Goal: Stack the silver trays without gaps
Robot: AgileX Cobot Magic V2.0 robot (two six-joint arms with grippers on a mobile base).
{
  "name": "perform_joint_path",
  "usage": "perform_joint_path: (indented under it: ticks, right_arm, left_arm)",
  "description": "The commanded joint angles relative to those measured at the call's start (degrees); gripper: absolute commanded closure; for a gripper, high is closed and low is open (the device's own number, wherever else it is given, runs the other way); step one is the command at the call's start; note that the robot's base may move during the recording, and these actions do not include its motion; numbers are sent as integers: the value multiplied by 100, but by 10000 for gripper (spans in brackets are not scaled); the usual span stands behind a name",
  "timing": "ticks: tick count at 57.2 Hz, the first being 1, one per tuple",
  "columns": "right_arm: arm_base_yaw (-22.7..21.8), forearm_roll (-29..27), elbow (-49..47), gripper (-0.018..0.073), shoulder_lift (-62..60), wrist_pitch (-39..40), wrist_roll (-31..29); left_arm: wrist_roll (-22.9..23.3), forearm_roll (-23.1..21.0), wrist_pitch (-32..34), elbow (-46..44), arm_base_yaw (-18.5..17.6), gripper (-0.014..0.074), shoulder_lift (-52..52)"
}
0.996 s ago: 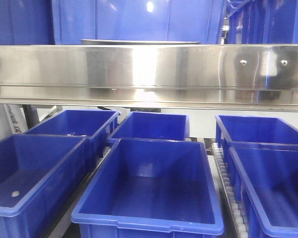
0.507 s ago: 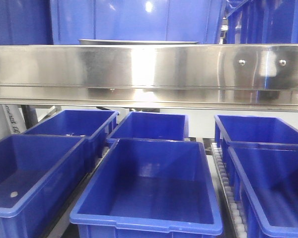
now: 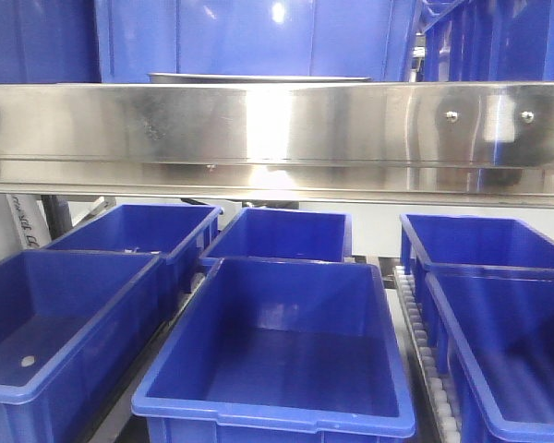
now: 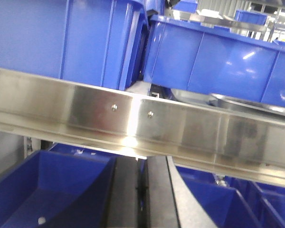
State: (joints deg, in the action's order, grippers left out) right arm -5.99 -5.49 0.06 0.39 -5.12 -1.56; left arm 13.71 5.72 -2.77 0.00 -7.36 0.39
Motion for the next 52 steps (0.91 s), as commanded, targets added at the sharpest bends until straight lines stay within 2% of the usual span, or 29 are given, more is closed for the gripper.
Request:
perform_joint_path:
  ticks: [1,5,11,15,52]
  right_arm:
    - [-23,58,-6,640,-39,132,-2]
    - [-23,58,-6,640,-39,132,-2]
    - [-23,58,-6,640,-39,132,-2]
    - [-23,58,-6,640,-39,132,-2]
    - [-23,58,-6,640,-39,132,-2]
  left_arm:
    - [-14,100,-11,0,32,608,-39]
    - [-42,265,-11,0,32,608,-39]
    - [-592,218,-24,0,32,608,-39]
    - [-793,175,-24,0,32,610,-39]
    - [-817,55,-200,0,32,609,-39]
